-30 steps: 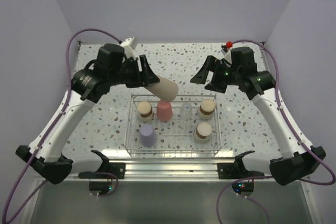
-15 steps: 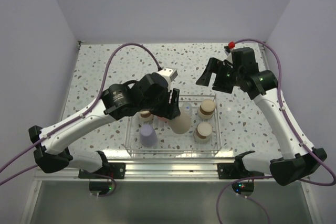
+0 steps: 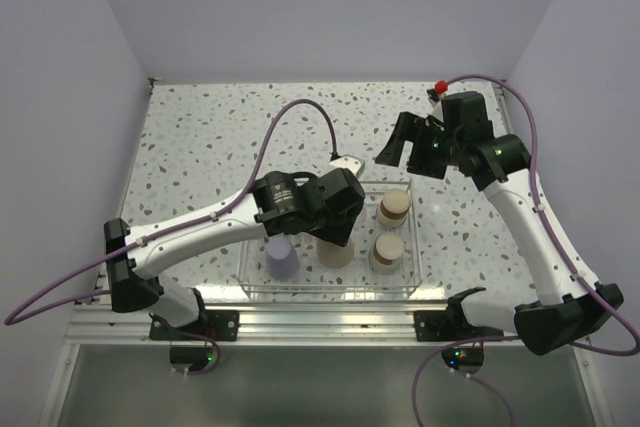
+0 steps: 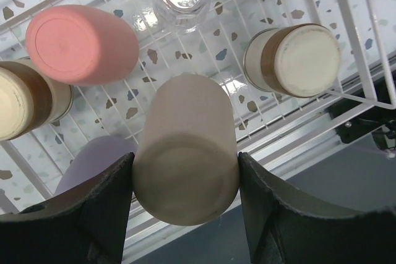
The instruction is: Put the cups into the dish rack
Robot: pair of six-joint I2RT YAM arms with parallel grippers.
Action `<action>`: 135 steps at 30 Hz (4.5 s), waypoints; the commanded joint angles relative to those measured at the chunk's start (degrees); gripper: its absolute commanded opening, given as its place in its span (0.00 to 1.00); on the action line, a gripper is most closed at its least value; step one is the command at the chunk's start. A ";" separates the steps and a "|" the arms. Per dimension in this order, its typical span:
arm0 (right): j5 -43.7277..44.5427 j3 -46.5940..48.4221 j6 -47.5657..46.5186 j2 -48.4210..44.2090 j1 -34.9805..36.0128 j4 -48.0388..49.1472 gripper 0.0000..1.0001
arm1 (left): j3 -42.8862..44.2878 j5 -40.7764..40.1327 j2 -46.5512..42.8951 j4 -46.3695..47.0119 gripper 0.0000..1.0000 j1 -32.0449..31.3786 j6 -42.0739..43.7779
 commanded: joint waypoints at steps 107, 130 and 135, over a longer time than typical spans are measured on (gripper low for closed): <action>14.97 -2.39 -8.48 -24.11 0.09 -5.95 0.98 | -71.26 -10.61 -5.97 115.22 1.00 62.45 34.66; 47.66 -23.65 -8.98 -24.82 0.18 18.04 0.98 | -81.19 -3.75 0.01 141.21 1.00 62.10 40.02; 58.72 -30.49 -14.60 -19.64 -0.34 28.41 0.98 | -81.19 -3.66 0.01 141.21 1.00 62.10 39.94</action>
